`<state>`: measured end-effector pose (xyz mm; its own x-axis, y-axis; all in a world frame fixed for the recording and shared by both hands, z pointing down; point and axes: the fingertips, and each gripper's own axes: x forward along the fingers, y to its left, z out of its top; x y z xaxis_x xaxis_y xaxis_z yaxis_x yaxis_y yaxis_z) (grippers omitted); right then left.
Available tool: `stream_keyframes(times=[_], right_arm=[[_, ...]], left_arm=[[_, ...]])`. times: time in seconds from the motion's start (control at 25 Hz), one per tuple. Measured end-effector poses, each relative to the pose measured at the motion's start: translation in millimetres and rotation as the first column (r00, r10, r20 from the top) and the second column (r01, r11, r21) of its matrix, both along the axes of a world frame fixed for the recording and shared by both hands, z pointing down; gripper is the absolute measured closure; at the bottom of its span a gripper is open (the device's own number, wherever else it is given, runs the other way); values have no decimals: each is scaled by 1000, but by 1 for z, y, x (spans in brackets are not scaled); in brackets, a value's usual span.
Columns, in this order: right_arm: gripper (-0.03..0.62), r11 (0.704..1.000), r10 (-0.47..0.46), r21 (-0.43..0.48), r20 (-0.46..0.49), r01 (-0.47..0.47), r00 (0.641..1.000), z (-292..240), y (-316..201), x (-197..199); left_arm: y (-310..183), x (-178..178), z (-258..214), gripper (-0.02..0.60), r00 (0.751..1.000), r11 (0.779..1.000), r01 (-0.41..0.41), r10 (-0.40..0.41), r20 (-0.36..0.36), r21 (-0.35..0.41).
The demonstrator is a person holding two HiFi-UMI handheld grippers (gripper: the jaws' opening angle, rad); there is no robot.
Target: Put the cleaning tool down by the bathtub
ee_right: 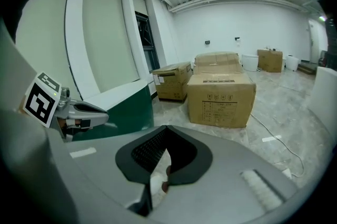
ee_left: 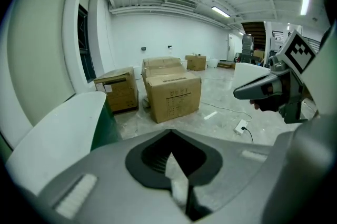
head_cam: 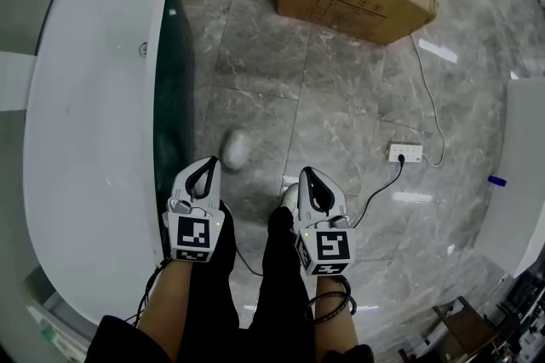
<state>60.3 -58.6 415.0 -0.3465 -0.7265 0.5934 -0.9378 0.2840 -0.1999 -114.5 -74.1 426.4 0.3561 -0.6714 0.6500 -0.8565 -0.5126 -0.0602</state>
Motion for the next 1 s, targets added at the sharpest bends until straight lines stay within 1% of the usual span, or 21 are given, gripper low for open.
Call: stream_keyframes(times=[0.4, 0.56, 0.68, 0.88, 1.0], right_arm=[[581, 996, 35, 76, 11, -36, 999, -66, -16, 14], [580, 993, 35, 116, 13, -36, 999, -96, -25, 15], [580, 990, 37, 136, 16, -39, 999, -115, -29, 17], [580, 984, 43, 170, 34, -48, 999, -153, -34, 17], [580, 981, 42, 189, 43, -50, 998, -172, -32, 17]], left_arm=[[-10, -1, -66, 580, 999, 998, 32, -32, 2, 56], [-11, -4, -91, 580, 997, 995, 69, -67, -31, 69], [-11, -9, -109, 580, 998, 993, 65, -65, 0, 95], [-10, -8, -141, 580, 997, 991, 75, -74, -11, 112], [-10, -7, -163, 581, 998, 985, 66, -65, -10, 159]])
